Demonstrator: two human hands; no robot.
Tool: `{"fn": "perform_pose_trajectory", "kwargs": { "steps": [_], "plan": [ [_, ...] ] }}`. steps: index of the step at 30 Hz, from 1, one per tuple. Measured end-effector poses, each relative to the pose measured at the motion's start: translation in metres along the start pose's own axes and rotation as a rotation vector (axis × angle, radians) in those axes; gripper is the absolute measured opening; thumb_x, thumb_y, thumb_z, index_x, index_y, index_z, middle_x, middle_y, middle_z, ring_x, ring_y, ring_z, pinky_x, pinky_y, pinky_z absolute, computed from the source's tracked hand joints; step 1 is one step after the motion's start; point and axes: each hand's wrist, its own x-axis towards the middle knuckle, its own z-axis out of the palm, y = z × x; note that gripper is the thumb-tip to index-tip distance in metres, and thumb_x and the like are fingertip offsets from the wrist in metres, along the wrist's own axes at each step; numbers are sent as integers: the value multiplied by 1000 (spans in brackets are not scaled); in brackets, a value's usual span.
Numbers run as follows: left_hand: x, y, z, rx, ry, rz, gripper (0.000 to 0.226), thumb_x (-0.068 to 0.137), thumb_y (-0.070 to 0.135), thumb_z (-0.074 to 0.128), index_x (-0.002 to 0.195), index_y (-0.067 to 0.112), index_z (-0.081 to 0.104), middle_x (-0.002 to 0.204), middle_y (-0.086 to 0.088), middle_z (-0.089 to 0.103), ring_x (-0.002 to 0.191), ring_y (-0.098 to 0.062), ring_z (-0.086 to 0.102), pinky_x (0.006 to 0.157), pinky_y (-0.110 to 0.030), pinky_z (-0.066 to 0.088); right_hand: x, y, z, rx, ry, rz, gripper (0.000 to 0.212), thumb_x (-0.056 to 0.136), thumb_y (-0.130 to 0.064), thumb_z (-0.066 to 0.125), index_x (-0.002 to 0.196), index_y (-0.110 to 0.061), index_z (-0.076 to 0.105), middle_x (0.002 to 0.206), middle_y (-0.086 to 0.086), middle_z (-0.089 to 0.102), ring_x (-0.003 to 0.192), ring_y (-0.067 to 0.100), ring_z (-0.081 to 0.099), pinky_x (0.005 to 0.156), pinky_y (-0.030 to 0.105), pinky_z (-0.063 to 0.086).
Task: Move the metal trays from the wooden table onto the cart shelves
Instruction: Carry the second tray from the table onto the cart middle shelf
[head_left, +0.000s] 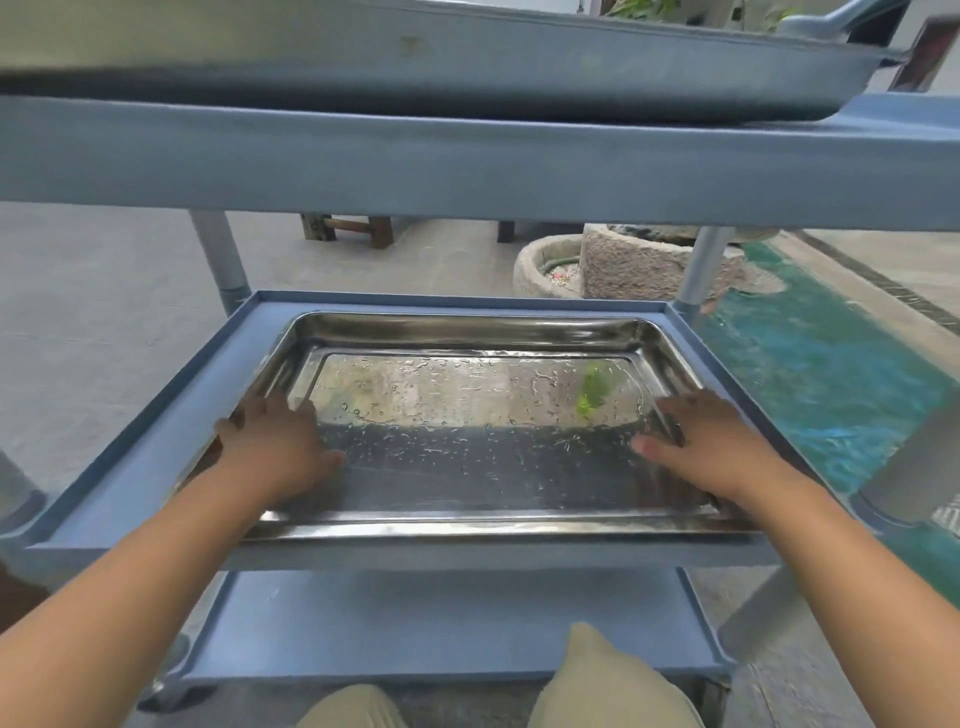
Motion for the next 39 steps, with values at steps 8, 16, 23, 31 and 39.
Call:
{"fn": "perform_pose_trajectory", "kwargs": {
  "steps": [8, 16, 23, 31, 39],
  "plan": [
    [-70, -16, -11, -311, -300, 505, 101, 68, 98, 23, 145, 36, 43, 150, 16, 41, 134, -3, 40, 108, -26, 32, -82, -33, 5, 121, -193, -211, 110, 57, -102, 17, 148, -43, 33, 146, -15, 40, 123, 4, 48, 95, 26, 40],
    [-89, -14, 8, -164, -24, 468, 100, 67, 98, 5, 133, 39, 53, 136, 21, 51, 119, -5, 54, 95, -34, 49, -87, -39, 38, -129, 167, -240, 105, 63, -96, -2, 134, -41, 52, 129, -24, 58, 117, 2, 55, 78, 24, 47],
    [-88, -6, 19, -188, 157, 433, 97, 68, 97, -1, 120, 40, 57, 118, 20, 62, 99, -6, 62, 78, -32, 52, -67, -34, 37, -29, 246, -234, 104, 57, -101, 12, 125, -39, 61, 106, -16, 71, 98, 10, 65, 65, 26, 42],
    [-85, 8, 22, -207, 171, 384, 94, 66, 97, 1, 118, 40, 54, 109, 18, 61, 97, -10, 61, 76, -34, 52, -37, -24, 36, -2, 266, -188, 100, 52, -105, 19, 102, -35, 70, 91, -11, 73, 87, 13, 66, 74, 31, 49],
    [-79, 21, 29, -154, 216, 375, 93, 67, 95, 2, 122, 40, 52, 115, 16, 61, 99, -11, 61, 72, -33, 51, -21, -22, 51, -18, 421, -112, 96, 58, -100, 23, 101, -30, 73, 113, -5, 67, 118, 23, 53, 110, 44, 19]
  ]
}}
